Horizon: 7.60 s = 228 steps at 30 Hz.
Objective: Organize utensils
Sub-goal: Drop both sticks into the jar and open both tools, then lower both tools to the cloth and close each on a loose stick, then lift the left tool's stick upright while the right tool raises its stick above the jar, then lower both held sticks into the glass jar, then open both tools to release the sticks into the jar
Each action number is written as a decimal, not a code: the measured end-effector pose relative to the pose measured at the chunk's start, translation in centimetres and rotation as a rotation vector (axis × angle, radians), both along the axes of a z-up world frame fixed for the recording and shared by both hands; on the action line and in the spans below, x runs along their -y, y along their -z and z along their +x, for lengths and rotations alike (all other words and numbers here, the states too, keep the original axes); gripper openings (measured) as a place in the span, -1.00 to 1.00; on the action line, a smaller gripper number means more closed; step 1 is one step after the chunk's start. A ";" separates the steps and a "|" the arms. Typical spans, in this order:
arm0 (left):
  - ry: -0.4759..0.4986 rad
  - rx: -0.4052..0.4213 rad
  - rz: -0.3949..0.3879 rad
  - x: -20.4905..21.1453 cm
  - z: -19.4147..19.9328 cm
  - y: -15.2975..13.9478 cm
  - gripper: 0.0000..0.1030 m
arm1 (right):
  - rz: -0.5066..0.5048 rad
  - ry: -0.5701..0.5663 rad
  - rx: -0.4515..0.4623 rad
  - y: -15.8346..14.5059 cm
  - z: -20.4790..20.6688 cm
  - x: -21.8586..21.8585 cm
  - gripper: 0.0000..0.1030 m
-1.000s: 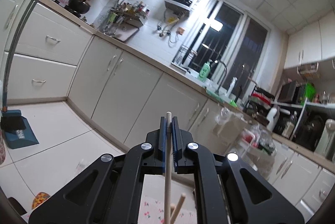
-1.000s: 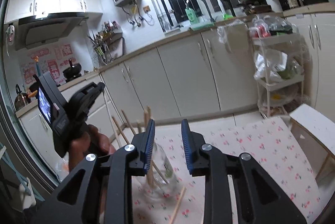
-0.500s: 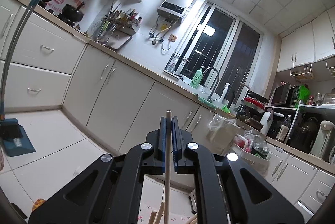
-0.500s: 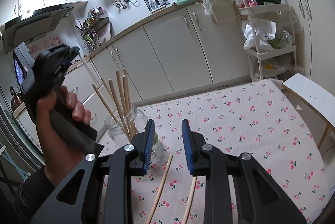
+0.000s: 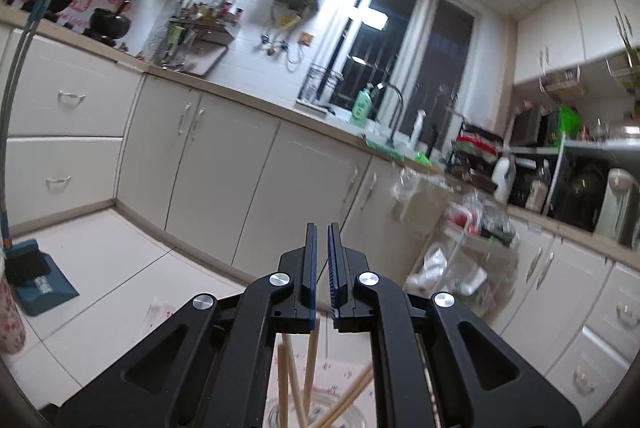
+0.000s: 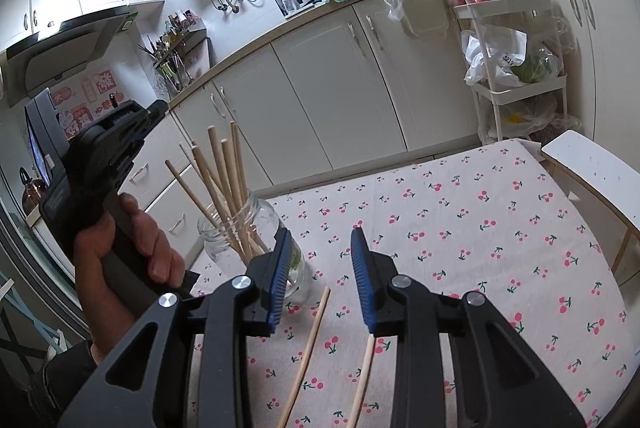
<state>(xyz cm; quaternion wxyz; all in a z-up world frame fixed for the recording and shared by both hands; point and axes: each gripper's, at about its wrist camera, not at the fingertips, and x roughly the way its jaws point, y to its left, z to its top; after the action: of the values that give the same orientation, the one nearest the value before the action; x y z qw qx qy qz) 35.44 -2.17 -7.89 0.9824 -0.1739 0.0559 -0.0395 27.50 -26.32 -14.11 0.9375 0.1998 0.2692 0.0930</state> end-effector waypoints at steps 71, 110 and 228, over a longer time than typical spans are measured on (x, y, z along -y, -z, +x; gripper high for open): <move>0.284 -0.853 0.474 10.4 -4.4 14.2 -0.43 | -0.416 -0.242 -0.430 7.0 -0.1 -0.6 -0.49; 0.308 -0.469 0.444 7.5 -12.9 0.7 -0.91 | 0.172 -0.201 -0.104 -2.8 -3.5 0.5 -0.88; 0.078 -0.231 0.007 -4.0 -3.0 -0.6 0.06 | -0.081 -0.061 0.290 -7.1 3.8 -5.8 -0.47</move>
<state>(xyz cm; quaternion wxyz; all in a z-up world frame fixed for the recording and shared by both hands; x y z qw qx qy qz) 32.44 1.81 -7.25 0.9677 -0.1715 0.1756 -0.0571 31.29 -20.52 -7.01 0.9706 0.1382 0.1402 0.1384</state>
